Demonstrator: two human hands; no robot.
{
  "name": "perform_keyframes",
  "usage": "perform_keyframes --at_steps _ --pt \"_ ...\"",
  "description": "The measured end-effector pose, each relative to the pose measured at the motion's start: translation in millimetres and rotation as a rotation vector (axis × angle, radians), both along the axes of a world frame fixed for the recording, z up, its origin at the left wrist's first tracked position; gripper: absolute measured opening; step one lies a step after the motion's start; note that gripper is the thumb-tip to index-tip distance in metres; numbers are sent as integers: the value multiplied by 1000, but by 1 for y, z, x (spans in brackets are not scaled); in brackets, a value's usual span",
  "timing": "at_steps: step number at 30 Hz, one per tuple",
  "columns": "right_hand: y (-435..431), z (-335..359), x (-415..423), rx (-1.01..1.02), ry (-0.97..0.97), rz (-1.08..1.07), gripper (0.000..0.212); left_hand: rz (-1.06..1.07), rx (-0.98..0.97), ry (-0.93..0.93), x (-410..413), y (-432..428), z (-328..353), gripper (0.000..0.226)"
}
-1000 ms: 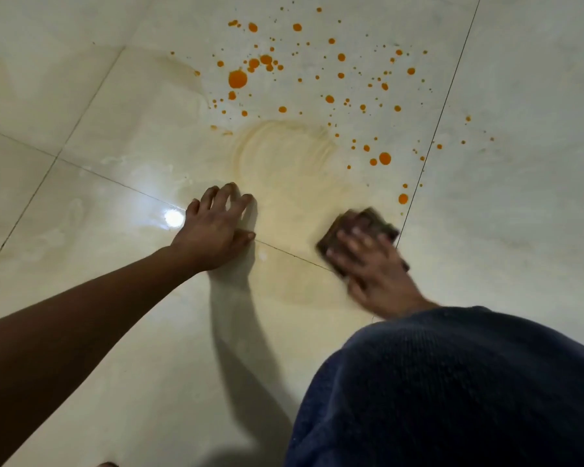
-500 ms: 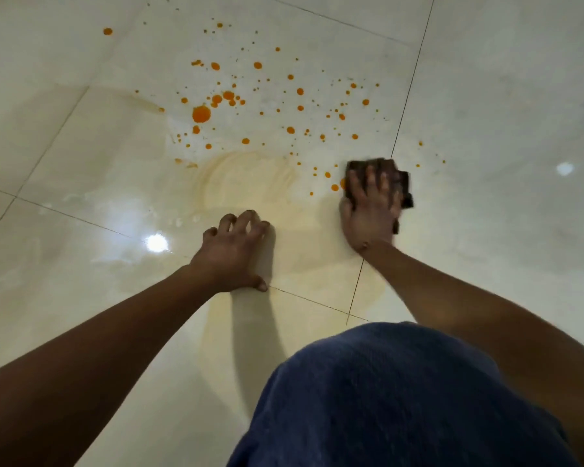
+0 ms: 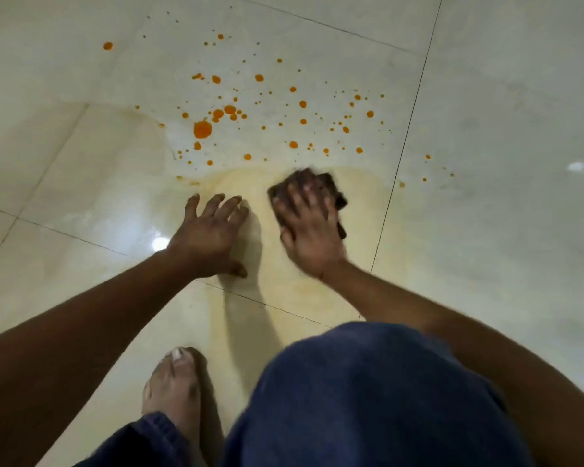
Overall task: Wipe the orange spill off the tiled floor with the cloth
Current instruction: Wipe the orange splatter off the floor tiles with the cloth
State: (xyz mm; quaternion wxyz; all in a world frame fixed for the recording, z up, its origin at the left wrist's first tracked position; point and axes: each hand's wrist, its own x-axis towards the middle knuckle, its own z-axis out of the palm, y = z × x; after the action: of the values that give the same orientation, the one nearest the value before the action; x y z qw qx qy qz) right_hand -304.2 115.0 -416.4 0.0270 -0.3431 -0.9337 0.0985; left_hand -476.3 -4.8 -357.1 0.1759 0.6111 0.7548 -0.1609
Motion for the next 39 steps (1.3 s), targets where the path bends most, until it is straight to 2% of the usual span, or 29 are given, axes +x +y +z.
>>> perform_keyframes --at_steps 2,3,5,6,8,9,11,13,14,16,17,19,20,22,24,26,30,33,36,39 --pt "-41 -2 46 -43 -65 213 61 -54 -8 20 -9 12 0 114" --pt "-47 2 81 -81 -56 220 62 -97 6 25 -10 16 0 112" --pt "-2 1 121 -56 3 88 61 -174 72 24 -9 28 0 110" --pt "32 2 120 -46 0 -64 60 -220 94 25 -7 39 1 110" --pt "84 3 81 -39 19 -370 61 -351 108 60 -1 68 3 109" --pt "85 2 61 -11 30 -437 62 -401 121 94 2 85 2 110" --pt "44 -6 49 5 36 -311 63 -466 124 144 6 127 6 115" --pt "-17 -2 91 -110 -30 -83 63 -543 92 144 12 164 11 119" --pt "-29 3 121 -143 -54 -56 63 -572 92 136 15 173 10 120" --pt "14 4 156 -128 -39 -184 62 -635 119 92 28 195 8 122" --pt "49 6 158 -122 -30 -351 62 -661 117 70 37 203 6 124" --pt "119 12 137 -96 -55 -587 64 -661 106 22 49 213 -4 129" --pt "140 12 120 -92 -91 -576 66 -650 107 -12 52 220 -10 130" --pt "147 13 95 -113 -162 -330 64 -622 106 -71 52 227 -19 130" --pt "138 16 106 -147 -212 -62 62 -609 97 -92 55 225 -20 128" --pt "143 20 128 -187 -248 -24 61 -613 76 -92 57 224 -16 128" --pt "174 25 118 -233 -237 -374 62 -626 66 -100 56 225 -7 126" --pt "184 18 87 -181 -169 -598 55 -638 87 -146 56 222 -9 127" --pt "207 5 55 -44 -84 -660 56 -633 115 -204 52 229 -16 128" --pt "200 -6 37 -27 -24 -516 56 -588 115 -157 50 232 -19 126"
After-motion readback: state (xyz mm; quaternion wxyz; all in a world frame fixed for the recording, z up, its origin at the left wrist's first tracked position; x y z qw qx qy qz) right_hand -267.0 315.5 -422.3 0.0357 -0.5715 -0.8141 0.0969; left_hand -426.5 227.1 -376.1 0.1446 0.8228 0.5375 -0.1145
